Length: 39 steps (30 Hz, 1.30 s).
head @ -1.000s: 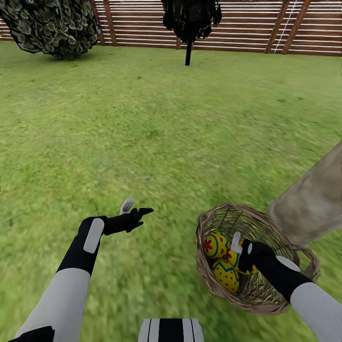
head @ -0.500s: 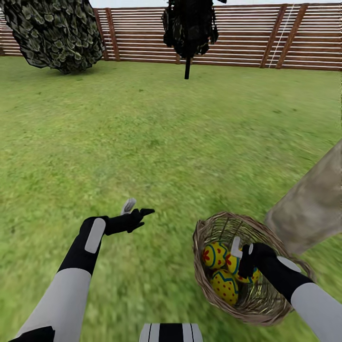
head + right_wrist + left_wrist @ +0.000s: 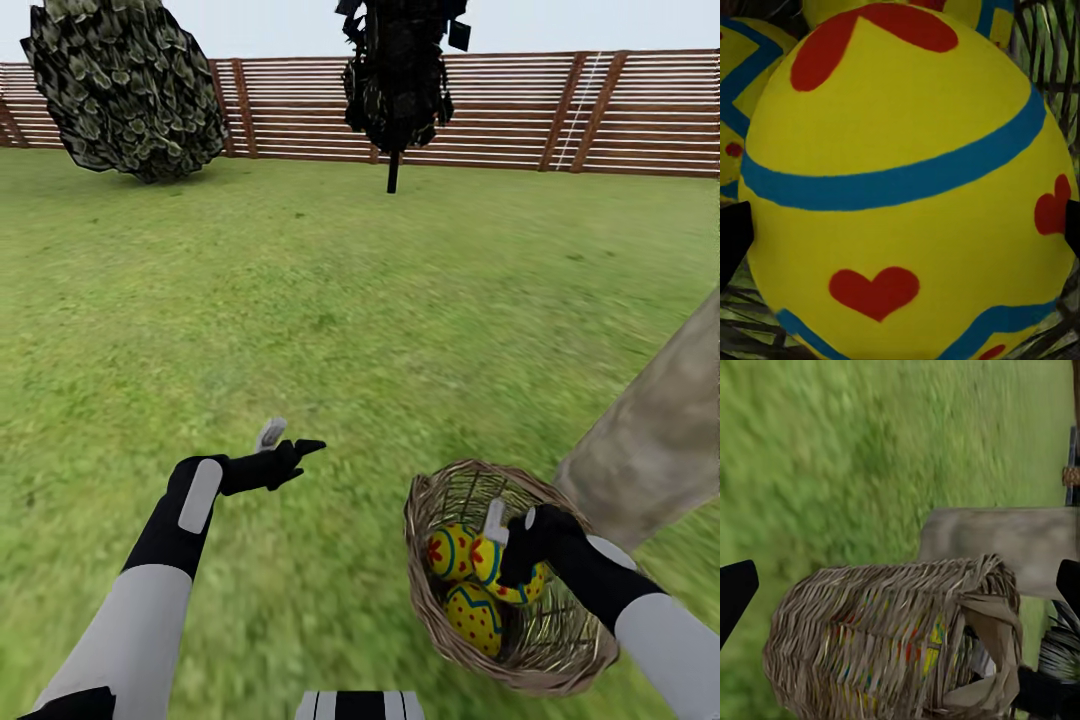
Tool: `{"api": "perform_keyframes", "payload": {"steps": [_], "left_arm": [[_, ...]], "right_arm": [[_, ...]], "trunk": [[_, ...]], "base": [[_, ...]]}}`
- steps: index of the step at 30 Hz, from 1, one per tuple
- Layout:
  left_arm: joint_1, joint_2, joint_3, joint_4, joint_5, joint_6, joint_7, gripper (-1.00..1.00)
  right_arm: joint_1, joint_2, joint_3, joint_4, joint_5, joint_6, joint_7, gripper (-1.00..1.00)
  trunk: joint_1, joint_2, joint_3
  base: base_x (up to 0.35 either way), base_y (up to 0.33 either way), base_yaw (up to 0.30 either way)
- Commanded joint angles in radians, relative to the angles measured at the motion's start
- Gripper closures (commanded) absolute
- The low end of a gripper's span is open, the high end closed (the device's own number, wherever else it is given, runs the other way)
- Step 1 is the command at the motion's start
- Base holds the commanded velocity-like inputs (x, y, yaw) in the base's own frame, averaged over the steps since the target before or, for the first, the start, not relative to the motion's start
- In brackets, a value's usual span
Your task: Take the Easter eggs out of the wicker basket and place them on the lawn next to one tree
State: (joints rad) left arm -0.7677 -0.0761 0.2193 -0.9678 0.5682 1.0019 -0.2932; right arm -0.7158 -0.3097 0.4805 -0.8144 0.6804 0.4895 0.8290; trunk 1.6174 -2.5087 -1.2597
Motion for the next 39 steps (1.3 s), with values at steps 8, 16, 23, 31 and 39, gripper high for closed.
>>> {"api": "perform_keyframes", "payload": {"steps": [8,16,23,31,39], "left_arm": [[-0.001,-0.002,0.005,0.000,-0.010,0.006,-0.009,-1.00],[-0.001,-0.004,0.005,0.000,-0.010,0.006,-0.009,-1.00],[-0.001,-0.004,0.004,0.000,-0.010,0.006,-0.009,-1.00],[-0.001,-0.007,0.003,0.000,-0.010,0.004,-0.008,-1.00],[-0.001,-0.007,0.004,0.000,-0.010,0.004,-0.007,-1.00]], "right_arm": [[-0.001,-0.003,-0.081,-0.008,0.007,-0.009,0.160,1.00],[-0.001,0.000,-0.163,-0.008,0.007,-0.010,0.166,1.00],[-0.001,0.001,-0.387,-0.089,-0.043,-0.012,0.332,1.00],[-0.001,-0.006,-0.483,-0.143,-0.249,0.004,0.432,1.00],[-0.001,-0.007,-0.701,-0.149,-0.255,0.003,0.548,1.00]], "trunk": [[-0.004,0.002,0.030],[-0.007,0.003,0.061],[-0.010,0.005,0.088],[-0.014,0.007,0.119],[-0.019,0.012,0.150]], "base": [[-0.062,0.000,0.000],[-0.074,0.000,0.000],[0.000,0.000,0.000],[0.000,0.000,0.000],[-0.285,0.000,0.000]]}}
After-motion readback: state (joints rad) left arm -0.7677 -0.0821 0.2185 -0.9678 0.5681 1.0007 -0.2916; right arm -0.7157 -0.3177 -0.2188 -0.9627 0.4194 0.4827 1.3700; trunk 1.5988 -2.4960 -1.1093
